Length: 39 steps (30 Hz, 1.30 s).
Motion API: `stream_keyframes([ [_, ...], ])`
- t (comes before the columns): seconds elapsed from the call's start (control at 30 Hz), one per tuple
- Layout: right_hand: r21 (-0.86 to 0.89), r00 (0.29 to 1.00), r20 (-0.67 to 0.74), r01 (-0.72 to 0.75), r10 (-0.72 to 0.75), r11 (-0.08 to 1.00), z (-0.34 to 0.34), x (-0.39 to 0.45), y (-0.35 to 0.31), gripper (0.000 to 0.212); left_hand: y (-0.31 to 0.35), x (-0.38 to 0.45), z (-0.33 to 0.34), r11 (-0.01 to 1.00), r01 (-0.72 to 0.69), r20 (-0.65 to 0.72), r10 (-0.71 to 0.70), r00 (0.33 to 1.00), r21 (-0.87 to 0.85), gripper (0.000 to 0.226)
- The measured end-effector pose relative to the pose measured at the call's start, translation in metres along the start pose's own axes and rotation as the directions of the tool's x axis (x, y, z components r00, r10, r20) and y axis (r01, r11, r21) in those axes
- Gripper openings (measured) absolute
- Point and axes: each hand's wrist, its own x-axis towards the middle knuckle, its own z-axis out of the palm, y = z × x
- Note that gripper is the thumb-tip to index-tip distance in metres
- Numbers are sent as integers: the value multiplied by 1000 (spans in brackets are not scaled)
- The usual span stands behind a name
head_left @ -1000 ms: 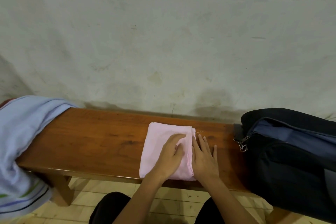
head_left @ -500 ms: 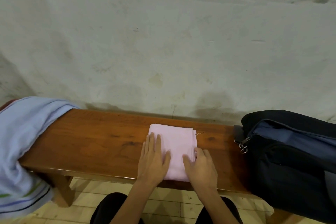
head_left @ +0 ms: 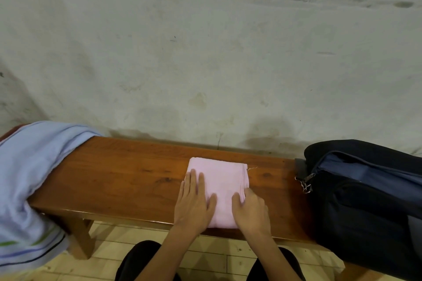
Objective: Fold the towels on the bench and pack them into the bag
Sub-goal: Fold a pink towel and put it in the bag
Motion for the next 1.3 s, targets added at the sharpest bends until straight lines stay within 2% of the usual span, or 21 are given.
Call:
stream_keyframes([
  [0.13,34,1000,-10,-9,10,999,0,-2,4,33,-8,-9,9,999,-50,-59,49,997,-22,92],
  [0.23,28,1000,6,-8,8,1000,-1,-3,3,35,-12,-18,11,997,-73,-50,73,996,-5,86],
  [0.37,7,999,20,-35,35,999,0,-5,2,33,-17,-36,10,983,-159,-73,153,986,-92,100],
  [0.43,27,998,30,-51,51,998,-1,-7,1,34,-24,-43,7,972,-198,-14,197,980,-125,103],
  [0.57,49,997,33,-68,66,996,-5,-10,-1,32,-41,-48,9,945,-268,12,275,961,-185,83],
  [0.7,48,999,10,-49,49,998,-9,-14,-2,25,-42,-48,7,938,-330,-149,314,938,-103,61],
  [0.77,72,999,-11,-42,43,997,-11,-16,-4,24,-38,-49,5,929,-353,-238,320,917,-110,57],
  [0.83,96,999,-31,-36,39,995,-10,-17,-4,26,-37,-50,3,935,-337,-269,298,916,-113,61],
  [0.9,93,999,-26,-24,26,995,-8,-16,-1,30,-37,-50,3,948,-301,-264,266,927,-103,69],
  [1.07,-43,994,104,25,-21,999,-4,-14,4,33,-35,-50,6,963,-259,-210,239,948,-73,77],
  [1.13,-73,989,150,25,-14,997,-6,-16,-1,39,-37,-49,2,954,-296,-206,280,937,-49,70],
  [1.23,-57,992,125,-10,17,998,-10,-16,-4,49,-46,-44,-6,927,-373,-205,357,911,-43,50],
  [1.3,-56,991,126,-39,46,998,-11,-17,-4,51,-49,-40,-10,922,-384,-186,370,910,-47,48],
])
